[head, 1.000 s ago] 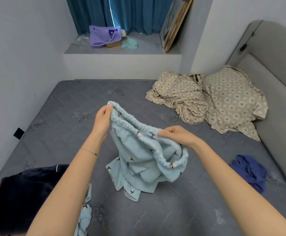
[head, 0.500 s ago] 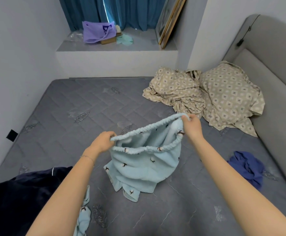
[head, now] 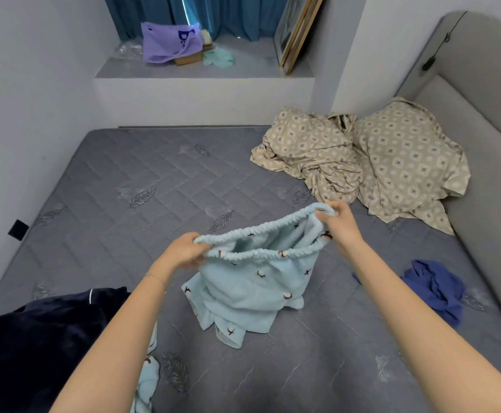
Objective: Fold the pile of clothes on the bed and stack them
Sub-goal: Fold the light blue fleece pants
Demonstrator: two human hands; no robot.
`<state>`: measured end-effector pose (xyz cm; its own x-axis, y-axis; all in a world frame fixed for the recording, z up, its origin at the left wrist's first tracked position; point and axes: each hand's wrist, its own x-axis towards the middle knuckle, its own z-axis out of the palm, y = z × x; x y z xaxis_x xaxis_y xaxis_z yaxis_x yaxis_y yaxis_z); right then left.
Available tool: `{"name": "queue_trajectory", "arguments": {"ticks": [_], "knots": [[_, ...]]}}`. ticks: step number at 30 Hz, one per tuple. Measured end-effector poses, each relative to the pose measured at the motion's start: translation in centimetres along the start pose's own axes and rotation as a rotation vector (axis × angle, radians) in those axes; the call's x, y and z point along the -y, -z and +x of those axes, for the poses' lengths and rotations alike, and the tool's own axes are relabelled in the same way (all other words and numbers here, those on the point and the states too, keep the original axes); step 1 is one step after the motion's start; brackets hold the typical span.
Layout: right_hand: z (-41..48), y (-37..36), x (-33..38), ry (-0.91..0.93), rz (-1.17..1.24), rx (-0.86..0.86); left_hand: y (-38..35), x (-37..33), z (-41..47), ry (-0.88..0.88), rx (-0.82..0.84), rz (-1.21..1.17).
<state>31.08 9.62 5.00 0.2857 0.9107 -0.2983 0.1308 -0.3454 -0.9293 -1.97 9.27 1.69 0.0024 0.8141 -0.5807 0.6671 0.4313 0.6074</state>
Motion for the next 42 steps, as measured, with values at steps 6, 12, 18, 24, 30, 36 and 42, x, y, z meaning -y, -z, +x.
{"name": "queue_trajectory", "arguments": {"ticks": [6,12,18,24,30,36,42], "knots": [[-0.1,-0.6,0.4,0.092,-0.067,0.15,-1.9,0.0,1.3,0.087,0.036,0.54],[0.9,1.1,-0.8,0.186,-0.583,-0.012,-1.2,0.8,2.2,0.013,-0.284,0.093],[1.1,2.3,-2.5,0.102,-0.817,0.007,0.8,0.0,2.7,-0.018,-0.411,-0.543],[1.3,2.6,-2.5,-0.118,-0.322,0.27,0.3,-2.4,2.8,0.043,-0.413,-0.855],[1.5,3.4,-2.2,0.001,-0.209,0.408,0.7,-2.2,2.8,-0.003,-0.427,-0.827],[1.6,3.3,-3.0,0.179,-0.326,0.262,1.1,-1.4,2.2,-0.245,-0.196,-0.648],[2.1,3.4,-3.0,0.1,-0.234,0.197,0.9,-1.0,2.0,-0.255,-0.044,-0.738]]}}
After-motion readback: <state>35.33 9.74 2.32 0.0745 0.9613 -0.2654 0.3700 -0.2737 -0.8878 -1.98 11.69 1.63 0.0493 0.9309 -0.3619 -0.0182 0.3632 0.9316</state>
